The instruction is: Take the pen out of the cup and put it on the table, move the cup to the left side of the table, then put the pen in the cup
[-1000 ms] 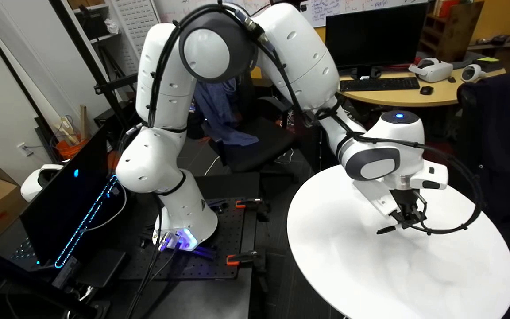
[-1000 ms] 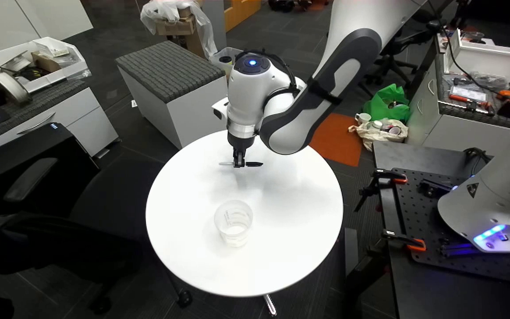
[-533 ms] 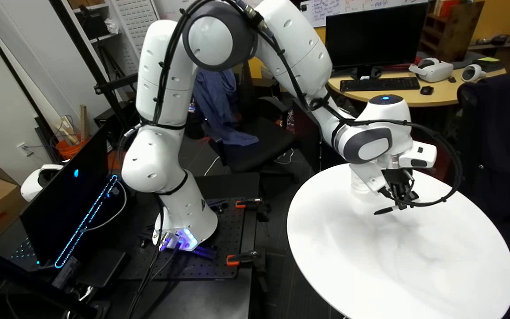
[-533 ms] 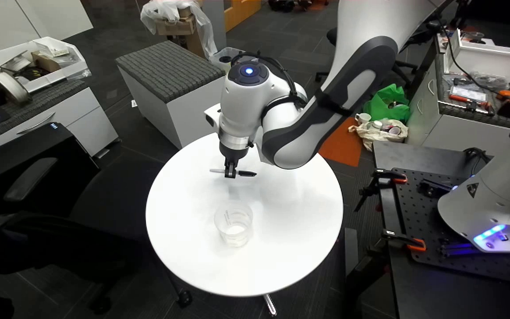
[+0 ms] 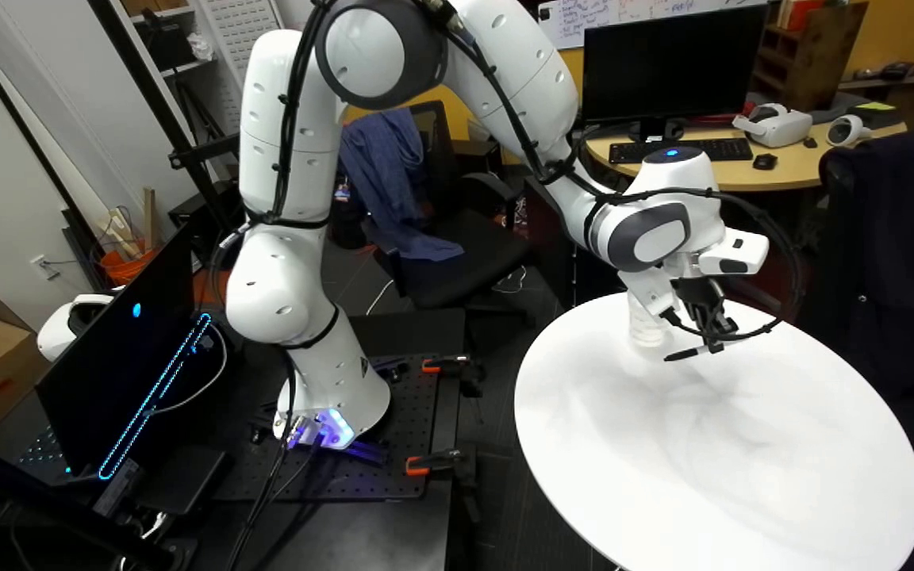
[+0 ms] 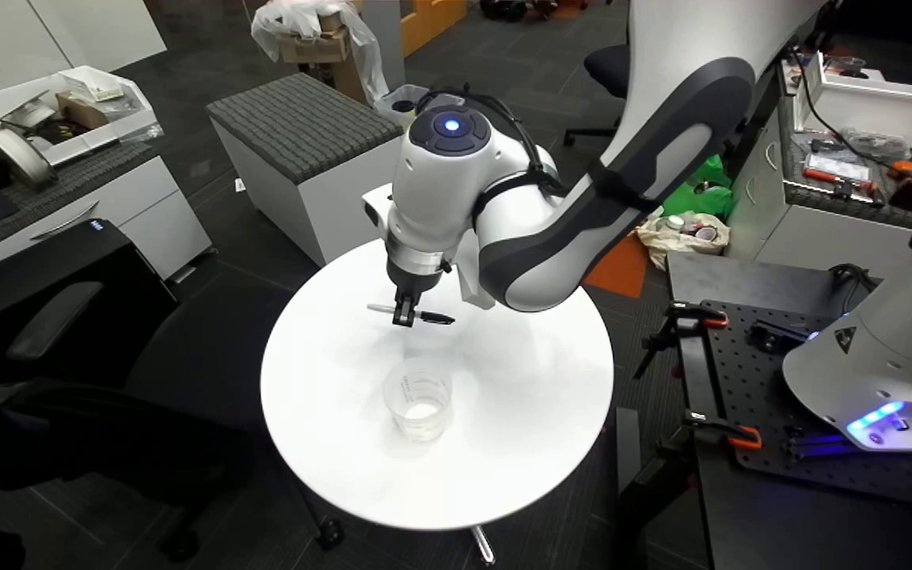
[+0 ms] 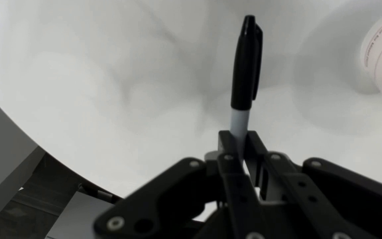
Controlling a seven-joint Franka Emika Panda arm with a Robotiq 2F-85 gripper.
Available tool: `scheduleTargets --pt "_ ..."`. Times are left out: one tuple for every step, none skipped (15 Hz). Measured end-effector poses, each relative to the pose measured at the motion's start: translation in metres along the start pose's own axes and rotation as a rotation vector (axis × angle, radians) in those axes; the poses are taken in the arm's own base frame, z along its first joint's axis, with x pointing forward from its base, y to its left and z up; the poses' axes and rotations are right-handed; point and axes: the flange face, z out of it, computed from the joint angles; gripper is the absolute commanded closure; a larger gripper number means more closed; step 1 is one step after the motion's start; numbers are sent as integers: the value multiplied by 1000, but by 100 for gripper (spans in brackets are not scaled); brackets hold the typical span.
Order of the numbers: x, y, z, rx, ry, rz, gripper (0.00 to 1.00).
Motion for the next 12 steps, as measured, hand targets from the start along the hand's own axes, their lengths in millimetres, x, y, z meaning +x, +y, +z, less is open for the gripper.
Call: scheduleTargets --pt "0 -3 -4 -9 6 4 97" --pt "0 -6 -9 -18 13 8 97" --pt "1 -10 -13 -28 21 11 97" --pt "2 -14 -18 -41 31 13 97" --pt "3 -18 -22 -53 41 16 97" --pt "3 -22 -27 -65 52 18 97" --pt "4 -27 -31 -77 64 22 97" --pt "5 -32 -36 -89 77 27 97" --pt "6 -36 -40 -100 90 32 97" --pt "6 -40 -44 -113 103 37 97" --pt "7 -44 -48 -124 116 41 97" --pt "7 -49 -51 -135 128 45 97"
